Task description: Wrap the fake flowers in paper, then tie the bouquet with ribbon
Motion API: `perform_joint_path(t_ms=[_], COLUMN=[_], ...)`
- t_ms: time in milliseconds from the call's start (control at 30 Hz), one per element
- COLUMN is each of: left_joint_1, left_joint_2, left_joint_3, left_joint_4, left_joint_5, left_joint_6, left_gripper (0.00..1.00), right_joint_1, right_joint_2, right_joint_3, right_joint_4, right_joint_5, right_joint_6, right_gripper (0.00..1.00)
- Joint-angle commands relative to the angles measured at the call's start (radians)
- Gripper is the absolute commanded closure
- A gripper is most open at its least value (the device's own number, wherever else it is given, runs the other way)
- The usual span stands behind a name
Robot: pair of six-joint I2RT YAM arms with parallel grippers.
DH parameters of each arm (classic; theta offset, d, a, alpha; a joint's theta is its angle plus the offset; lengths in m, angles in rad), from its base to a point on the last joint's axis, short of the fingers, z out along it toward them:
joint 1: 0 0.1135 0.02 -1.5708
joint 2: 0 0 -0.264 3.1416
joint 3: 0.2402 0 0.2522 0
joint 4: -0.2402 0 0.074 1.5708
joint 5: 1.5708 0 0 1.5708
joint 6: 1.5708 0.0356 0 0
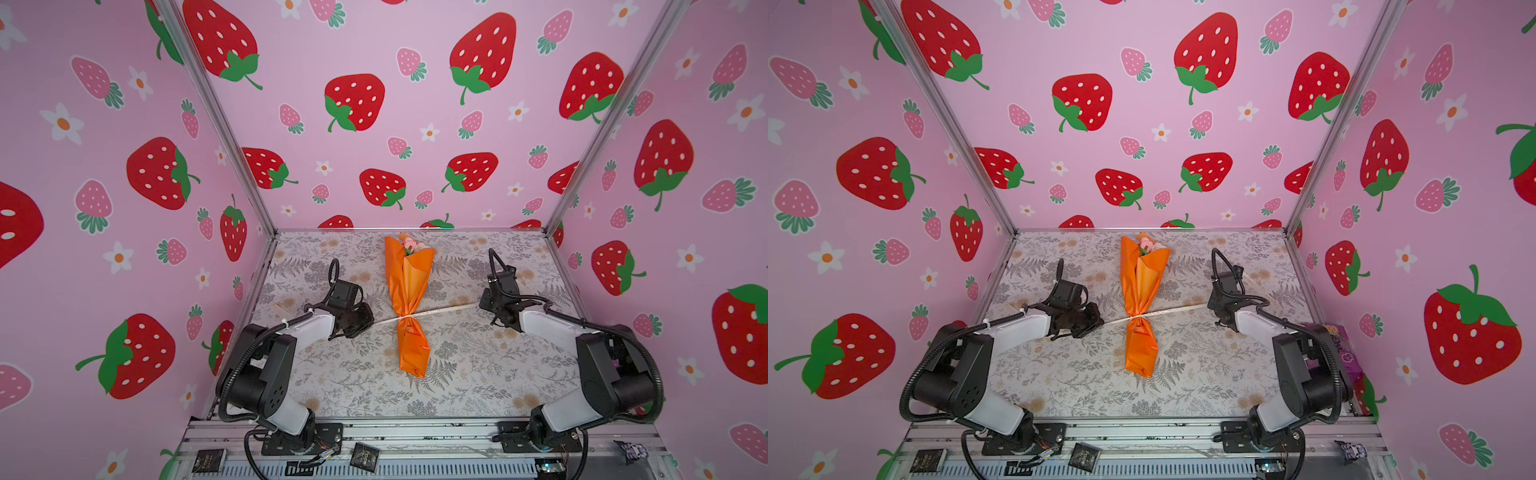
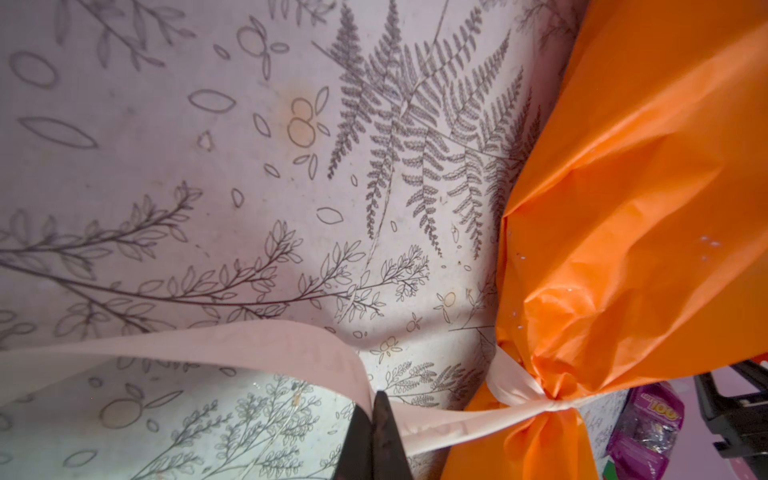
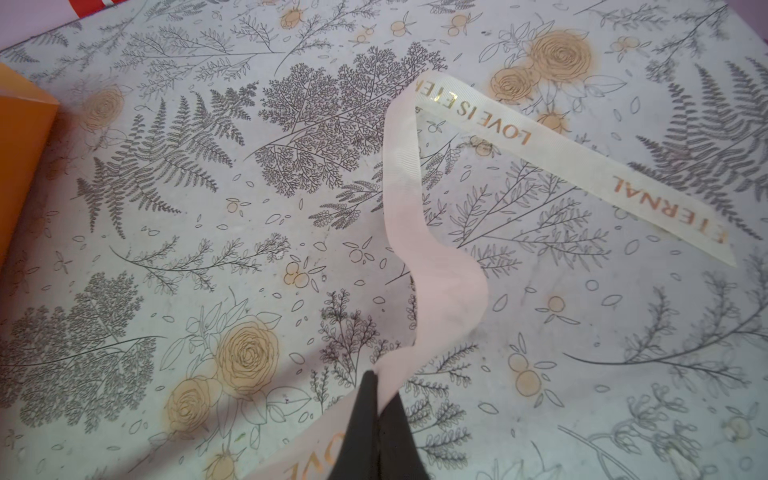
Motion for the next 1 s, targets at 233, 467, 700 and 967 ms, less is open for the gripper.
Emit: perform_joint_path(t_ms=[233,467,700,967], left_joint_1=[-0.043,-0.104,-0.109,-0.109], left_joint_2=[-0.014,-0.028,0.029,-0.002], left_joint_3=[-0.059,-0.023,0.010,0.024], left_joint_4=[-0.171,-0.180,-0.142,-0.180], left_joint_5=[-0.167,-0.125,-0.041,-0.083], left_joint_6=[0.057,0.090,0.098,0.090], left_gripper=[1.00,1.00,1.00,0.78], right_joint_1=[-0.166,-0.165,-0.164,-0.168], right_joint_2=[-0.177,-0.363,-0.399,-0.231], right_joint_3=[-0.014,-0.059,-0.127,-0.103], right_joint_4=[-0.092,-0.145,-0.060,-0.063], right_joint_5=[0.262,0.223,-0.181,-0.373], right_joint_6=[-0.101,-0.098,-0.224,-0.200], right_gripper=[1.00,1.00,1.00,0.81])
